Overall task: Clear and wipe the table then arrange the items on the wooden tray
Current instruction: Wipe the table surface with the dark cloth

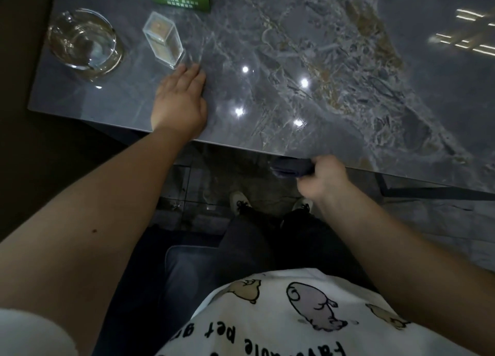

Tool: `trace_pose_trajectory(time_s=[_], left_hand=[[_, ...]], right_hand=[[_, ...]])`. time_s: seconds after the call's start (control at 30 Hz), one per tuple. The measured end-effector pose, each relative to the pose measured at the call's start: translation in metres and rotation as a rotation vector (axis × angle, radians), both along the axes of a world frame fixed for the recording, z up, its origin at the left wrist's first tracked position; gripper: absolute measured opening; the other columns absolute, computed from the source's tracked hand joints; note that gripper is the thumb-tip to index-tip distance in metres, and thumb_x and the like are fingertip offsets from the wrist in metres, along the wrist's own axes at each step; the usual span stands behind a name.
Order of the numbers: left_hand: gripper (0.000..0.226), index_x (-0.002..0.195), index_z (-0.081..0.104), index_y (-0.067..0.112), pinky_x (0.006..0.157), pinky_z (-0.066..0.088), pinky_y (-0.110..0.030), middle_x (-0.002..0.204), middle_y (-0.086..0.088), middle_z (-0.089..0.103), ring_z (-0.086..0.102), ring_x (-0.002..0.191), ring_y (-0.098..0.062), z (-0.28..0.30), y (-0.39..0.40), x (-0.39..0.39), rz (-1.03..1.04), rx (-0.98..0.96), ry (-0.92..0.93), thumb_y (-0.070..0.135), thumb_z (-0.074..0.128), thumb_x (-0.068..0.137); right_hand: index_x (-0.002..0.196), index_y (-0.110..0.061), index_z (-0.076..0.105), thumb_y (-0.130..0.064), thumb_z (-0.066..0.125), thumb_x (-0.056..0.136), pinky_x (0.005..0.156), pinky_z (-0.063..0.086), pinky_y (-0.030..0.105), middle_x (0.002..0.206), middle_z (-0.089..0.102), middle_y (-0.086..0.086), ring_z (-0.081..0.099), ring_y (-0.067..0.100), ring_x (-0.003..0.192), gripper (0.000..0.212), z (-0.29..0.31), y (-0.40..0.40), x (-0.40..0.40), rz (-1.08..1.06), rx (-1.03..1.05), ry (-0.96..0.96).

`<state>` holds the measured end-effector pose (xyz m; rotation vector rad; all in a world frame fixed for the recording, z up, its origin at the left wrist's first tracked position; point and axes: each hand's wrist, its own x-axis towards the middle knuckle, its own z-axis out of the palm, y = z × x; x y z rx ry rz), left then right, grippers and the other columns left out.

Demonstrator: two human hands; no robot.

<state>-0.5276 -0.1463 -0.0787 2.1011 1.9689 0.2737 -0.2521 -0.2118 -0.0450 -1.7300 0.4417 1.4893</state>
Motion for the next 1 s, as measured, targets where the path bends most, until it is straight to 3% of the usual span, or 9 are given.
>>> trace_pose_trajectory(time_s=[0.07, 0.13, 0.27, 0.37, 0.57, 0.7, 0.77, 0.9, 1.0], left_hand=[[0.055, 0.143, 0.042, 0.013, 0.116, 0.020, -0.044, 0.152, -0.005, 0.037, 0.026, 0.143, -0.027, 0.000, 0.000, 0.000, -0.001, -0.004, 0.002, 0.028, 0.034, 0.091], [0.055, 0.143, 0.042, 0.013, 0.116, 0.020, -0.044, 0.152, -0.005, 0.037, 0.025, 0.143, -0.027, 0.000, 0.001, 0.000, -0.003, -0.004, 0.004, 0.029, 0.034, 0.091], [0.057, 0.143, 0.042, 0.012, 0.116, 0.020, -0.046, 0.152, -0.007, 0.037, 0.025, 0.143, -0.029, 0.000, 0.001, -0.002, -0.020, -0.018, -0.026, 0.029, 0.033, 0.090], [0.055, 0.136, 0.050, 0.006, 0.116, 0.021, -0.043, 0.147, -0.012, 0.043, 0.030, 0.140, -0.034, 0.005, 0.002, -0.006, -0.053, 0.014, -0.096, 0.024, 0.036, 0.086], [0.049, 0.123, 0.061, -0.001, 0.107, 0.016, -0.016, 0.140, -0.016, 0.051, 0.039, 0.133, -0.033, 0.029, 0.002, -0.017, -0.094, -0.048, -0.387, 0.005, 0.038, 0.080], [0.055, 0.127, 0.057, -0.002, 0.111, 0.023, -0.040, 0.142, -0.020, 0.047, 0.035, 0.136, -0.038, 0.028, 0.007, -0.029, -0.233, -0.118, -0.273, 0.007, 0.036, 0.077], [0.051, 0.125, 0.056, -0.004, 0.106, 0.027, -0.042, 0.138, -0.024, 0.050, 0.039, 0.130, -0.038, 0.022, 0.006, -0.030, -0.317, -0.071, -0.170, 0.003, 0.040, 0.078], [0.049, 0.137, 0.047, 0.003, 0.114, 0.019, -0.049, 0.147, -0.018, 0.041, 0.030, 0.140, -0.039, 0.008, 0.006, -0.036, -0.310, -0.094, -0.053, 0.013, 0.040, 0.090], [0.055, 0.139, 0.046, 0.005, 0.115, 0.020, -0.051, 0.149, -0.016, 0.040, 0.029, 0.140, -0.038, 0.008, 0.006, -0.037, -0.314, -0.125, -0.038, 0.026, 0.029, 0.092]], right_hand=[[0.106, -0.014, 0.057, -0.005, 0.034, 0.094, 0.065, 0.044, 0.021, 0.093, 0.057, 0.000, 0.051, 0.013, 0.075, 0.027, -0.001, 0.003, -0.010, -0.036, -0.038, 0.002], [0.109, -0.013, 0.055, -0.006, 0.034, 0.094, 0.059, 0.036, 0.022, 0.094, 0.054, 0.001, 0.050, 0.013, 0.082, 0.028, -0.002, 0.007, -0.015, -0.056, -0.055, -0.022], [0.134, -0.018, 0.049, -0.008, 0.035, 0.092, 0.085, 0.044, 0.028, 0.130, 0.054, 0.001, 0.050, 0.018, 0.118, 0.045, -0.001, 0.013, -0.033, -0.055, -0.050, -0.008], [0.132, -0.017, 0.049, -0.009, 0.038, 0.094, 0.096, 0.045, 0.031, 0.133, 0.055, 0.003, 0.053, 0.021, 0.119, 0.040, 0.004, 0.014, -0.059, -0.066, -0.046, 0.034], [0.126, -0.003, 0.047, -0.012, 0.037, 0.099, 0.106, 0.038, 0.032, 0.124, 0.052, 0.004, 0.046, 0.023, 0.122, 0.030, 0.029, 0.017, -0.112, 0.118, -0.072, 0.144], [0.126, -0.009, 0.052, -0.016, 0.039, 0.098, 0.094, 0.048, 0.034, 0.130, 0.055, 0.006, 0.053, 0.025, 0.118, 0.031, 0.027, 0.018, -0.134, 0.090, -0.084, 0.194], [0.123, -0.012, 0.055, -0.013, 0.046, 0.096, 0.083, 0.052, 0.034, 0.125, 0.060, 0.009, 0.060, 0.025, 0.110, 0.029, 0.028, 0.016, -0.138, 0.111, -0.076, 0.188], [0.118, -0.004, 0.057, 0.001, 0.045, 0.092, 0.071, 0.053, 0.032, 0.119, 0.063, 0.013, 0.063, 0.023, 0.092, 0.029, 0.039, 0.013, -0.137, 0.213, -0.072, 0.207], [0.120, 0.003, 0.052, 0.008, 0.040, 0.091, 0.077, 0.050, 0.032, 0.123, 0.058, 0.016, 0.060, 0.028, 0.105, 0.032, 0.044, 0.015, -0.132, 0.219, -0.057, 0.245]])
